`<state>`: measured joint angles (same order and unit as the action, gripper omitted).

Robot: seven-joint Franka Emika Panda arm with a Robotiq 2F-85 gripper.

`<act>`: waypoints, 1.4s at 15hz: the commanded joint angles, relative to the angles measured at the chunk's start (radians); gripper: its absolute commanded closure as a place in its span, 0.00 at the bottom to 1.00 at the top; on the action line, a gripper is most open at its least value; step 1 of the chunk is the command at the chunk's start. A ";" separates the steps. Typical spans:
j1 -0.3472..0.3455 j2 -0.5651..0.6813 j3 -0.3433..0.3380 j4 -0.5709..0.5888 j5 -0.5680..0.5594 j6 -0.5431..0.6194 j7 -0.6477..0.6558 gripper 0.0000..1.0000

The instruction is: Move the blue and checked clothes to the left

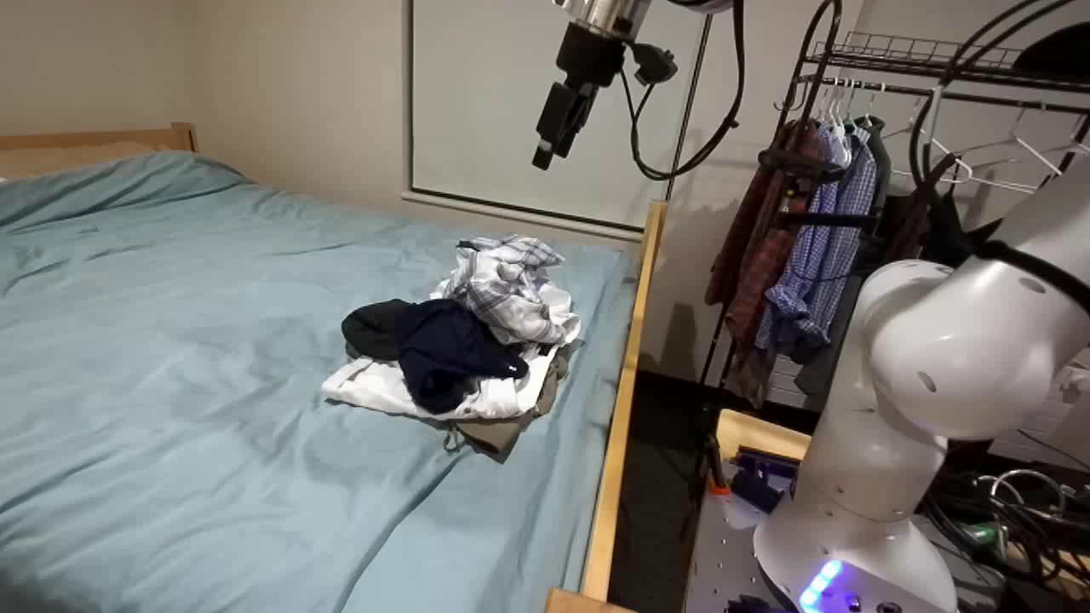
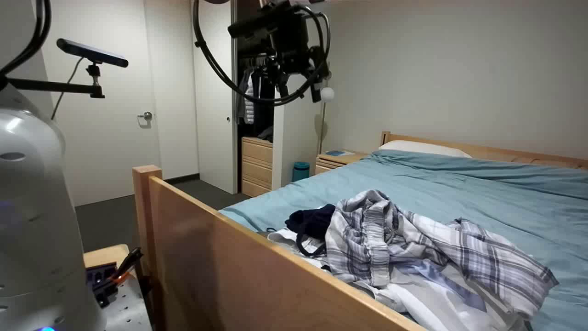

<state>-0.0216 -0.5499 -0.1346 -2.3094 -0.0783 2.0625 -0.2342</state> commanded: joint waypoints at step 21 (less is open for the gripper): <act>-0.017 0.560 0.023 0.313 0.126 0.065 0.049 0.00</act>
<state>-0.0160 0.0105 -0.1343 -1.9974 0.0482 2.1302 -0.1855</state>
